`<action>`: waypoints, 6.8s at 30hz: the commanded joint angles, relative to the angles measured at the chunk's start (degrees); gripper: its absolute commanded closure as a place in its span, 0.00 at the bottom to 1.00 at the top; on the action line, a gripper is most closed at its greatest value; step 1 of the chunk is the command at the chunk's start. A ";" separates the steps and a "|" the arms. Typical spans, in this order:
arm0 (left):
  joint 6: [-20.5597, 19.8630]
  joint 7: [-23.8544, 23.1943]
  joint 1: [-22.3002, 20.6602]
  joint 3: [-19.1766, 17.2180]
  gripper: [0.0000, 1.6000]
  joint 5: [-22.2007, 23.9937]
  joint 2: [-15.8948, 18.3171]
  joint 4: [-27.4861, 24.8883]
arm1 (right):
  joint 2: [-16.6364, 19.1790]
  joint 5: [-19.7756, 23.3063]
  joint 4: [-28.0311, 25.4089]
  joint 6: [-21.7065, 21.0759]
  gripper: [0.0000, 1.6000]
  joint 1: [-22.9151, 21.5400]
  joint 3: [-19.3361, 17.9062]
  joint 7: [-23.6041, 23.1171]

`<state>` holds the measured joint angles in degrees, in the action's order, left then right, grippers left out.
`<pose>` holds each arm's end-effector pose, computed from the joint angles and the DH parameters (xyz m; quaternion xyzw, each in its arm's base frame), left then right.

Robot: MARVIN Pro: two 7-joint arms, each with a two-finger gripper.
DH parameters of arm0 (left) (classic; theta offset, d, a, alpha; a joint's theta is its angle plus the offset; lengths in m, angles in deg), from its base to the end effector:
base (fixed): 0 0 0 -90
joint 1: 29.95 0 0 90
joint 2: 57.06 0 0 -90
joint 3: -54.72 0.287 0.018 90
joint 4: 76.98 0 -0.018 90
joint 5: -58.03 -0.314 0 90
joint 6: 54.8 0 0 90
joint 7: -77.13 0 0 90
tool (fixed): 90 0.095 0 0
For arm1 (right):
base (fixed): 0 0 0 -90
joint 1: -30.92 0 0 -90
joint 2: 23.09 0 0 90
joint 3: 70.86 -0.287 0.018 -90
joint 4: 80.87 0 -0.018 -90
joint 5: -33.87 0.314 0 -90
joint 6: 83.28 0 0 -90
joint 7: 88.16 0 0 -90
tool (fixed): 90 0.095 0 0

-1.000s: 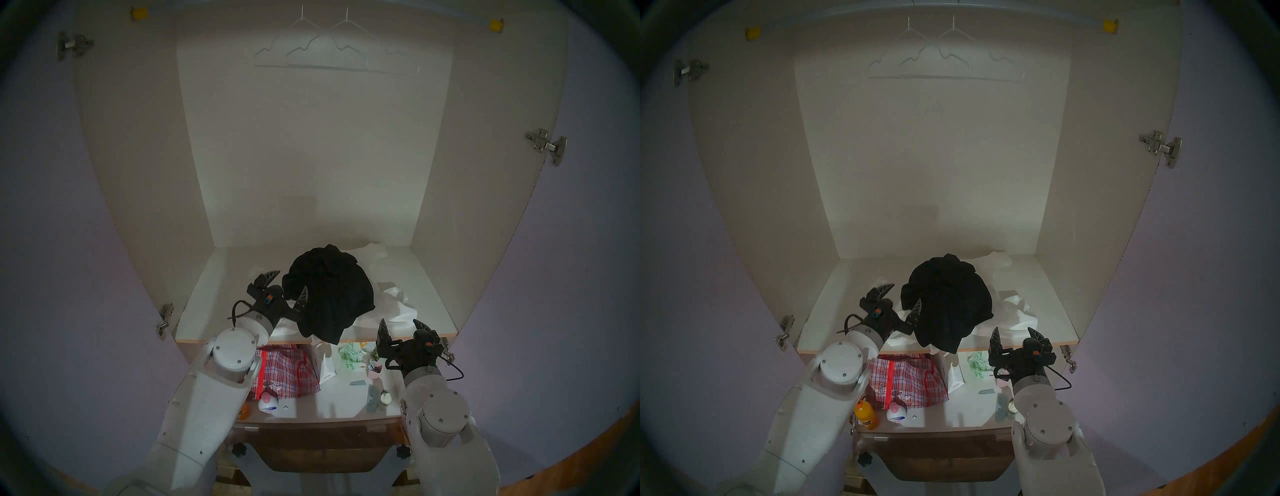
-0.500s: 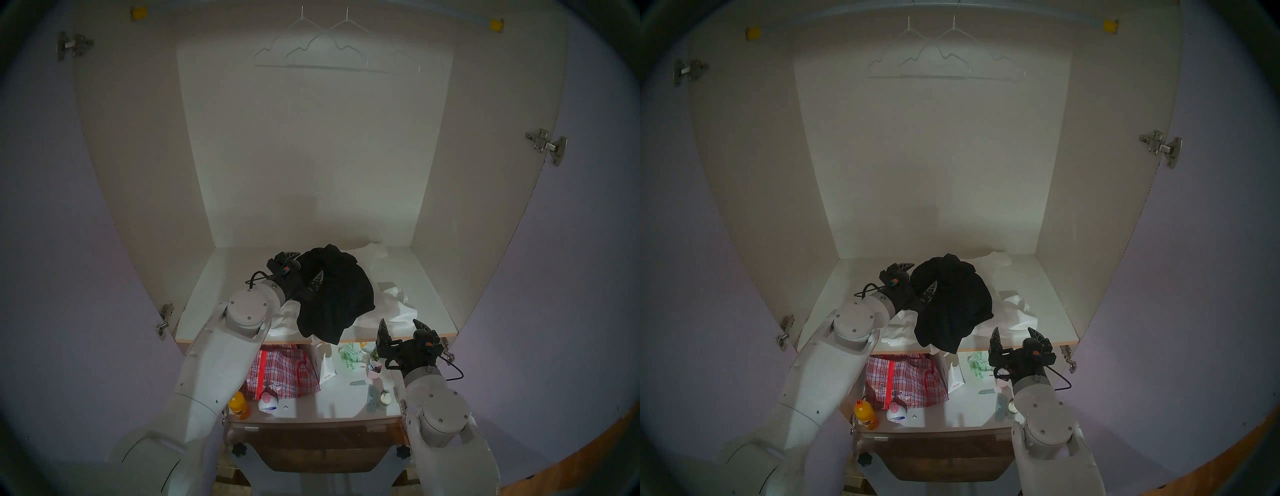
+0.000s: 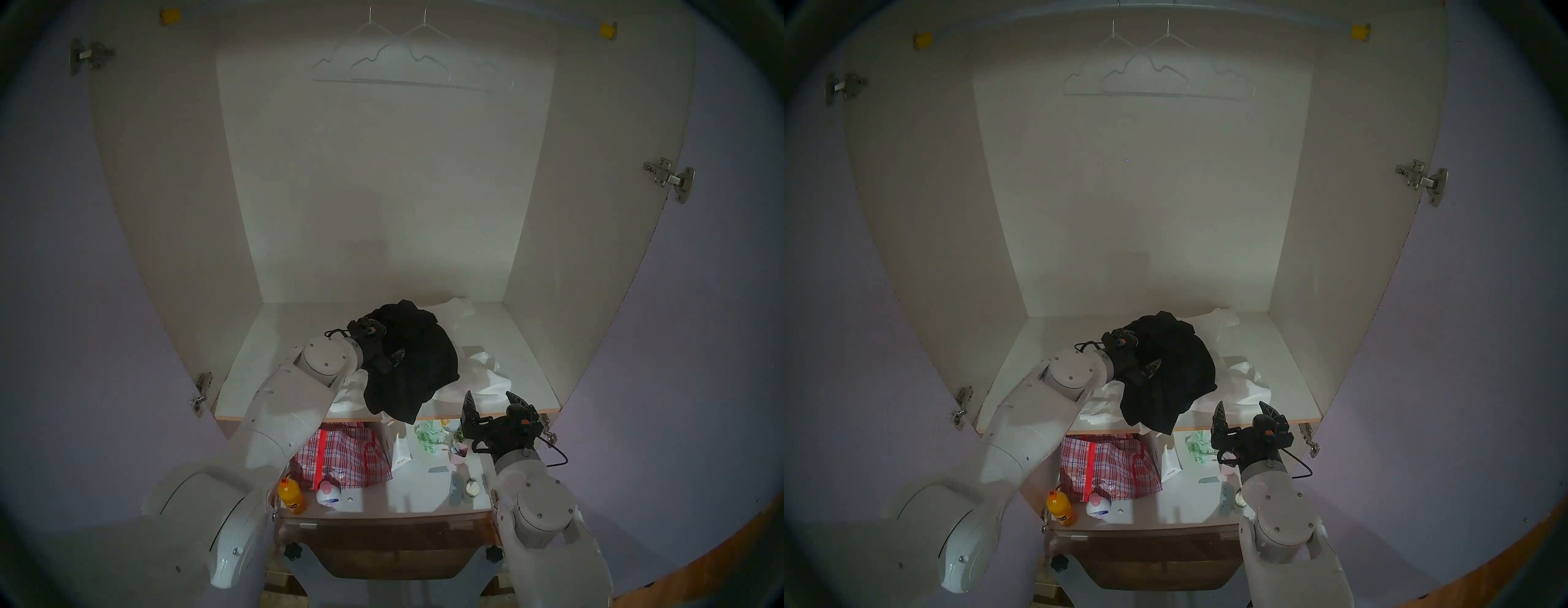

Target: Sort tops into two piles: light colors and dark colors

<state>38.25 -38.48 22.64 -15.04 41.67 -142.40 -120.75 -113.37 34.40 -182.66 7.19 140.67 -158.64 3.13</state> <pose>0.5603 -0.0851 -0.3292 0.7093 -0.4211 0.5634 0.0457 0.3224 0.0153 -0.3498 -0.7518 0.0037 -0.6592 0.0127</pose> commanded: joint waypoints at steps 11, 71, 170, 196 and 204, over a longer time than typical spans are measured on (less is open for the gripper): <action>10.41 -0.53 -3.90 -0.45 0.00 1.18 0.49 -6.21 | 0.06 0.02 -1.59 0.26 0.00 -0.41 0.02 -0.09; 5.24 30.91 1.15 -19.09 1.00 -2.89 13.15 -18.91 | 0.17 0.10 -1.62 0.24 0.00 -0.40 0.09 0.00; 19.83 -1.13 -20.68 4.32 0.00 -5.36 17.18 21.53 | -8.23 8.09 46.94 -8.55 0.82 -49.16 7.92 -2.98; 19.44 -1.48 -20.31 4.13 0.00 -5.17 17.40 20.57 | -6.86 -5.89 13.70 -3.11 1.00 -38.45 11.99 13.39; 19.27 -1.53 -20.10 4.04 0.00 -5.17 17.48 20.18 | -6.20 -1.67 15.07 -5.94 1.00 -39.38 6.30 15.66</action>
<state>57.77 -39.79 4.30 -10.50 36.09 -124.94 -98.96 -119.53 30.70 -166.54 2.21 103.07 -150.45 19.88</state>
